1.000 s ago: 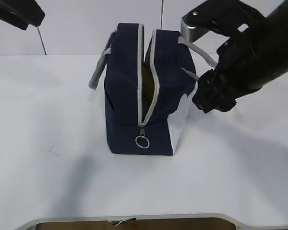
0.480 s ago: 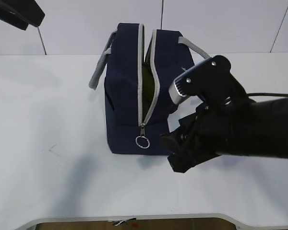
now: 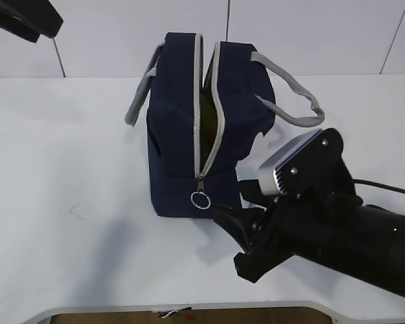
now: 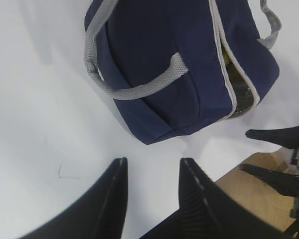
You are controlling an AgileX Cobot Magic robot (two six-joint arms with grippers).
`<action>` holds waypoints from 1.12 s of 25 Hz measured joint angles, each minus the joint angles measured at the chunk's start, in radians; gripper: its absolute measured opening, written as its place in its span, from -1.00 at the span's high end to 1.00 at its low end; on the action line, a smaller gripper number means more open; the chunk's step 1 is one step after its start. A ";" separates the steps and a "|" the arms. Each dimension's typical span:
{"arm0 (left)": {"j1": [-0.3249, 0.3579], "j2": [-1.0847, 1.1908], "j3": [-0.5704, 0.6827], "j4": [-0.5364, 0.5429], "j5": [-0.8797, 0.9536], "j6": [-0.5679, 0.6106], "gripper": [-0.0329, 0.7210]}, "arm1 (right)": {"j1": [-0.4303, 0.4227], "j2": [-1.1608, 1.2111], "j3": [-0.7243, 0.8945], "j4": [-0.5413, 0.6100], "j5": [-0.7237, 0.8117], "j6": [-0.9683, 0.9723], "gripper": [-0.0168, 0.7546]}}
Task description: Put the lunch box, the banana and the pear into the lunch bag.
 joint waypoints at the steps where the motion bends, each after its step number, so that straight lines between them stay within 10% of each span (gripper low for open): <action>1: 0.000 0.000 0.000 0.000 0.000 0.000 0.21 | 0.000 0.031 0.002 0.000 -0.026 0.000 -0.20; 15: 0.000 0.000 0.000 -0.016 0.000 0.000 0.21 | 0.000 0.284 0.000 0.000 -0.373 0.000 -0.20; 28: 0.000 0.000 0.000 -0.016 0.000 0.000 0.21 | 0.000 0.424 -0.096 0.032 -0.395 0.000 -0.19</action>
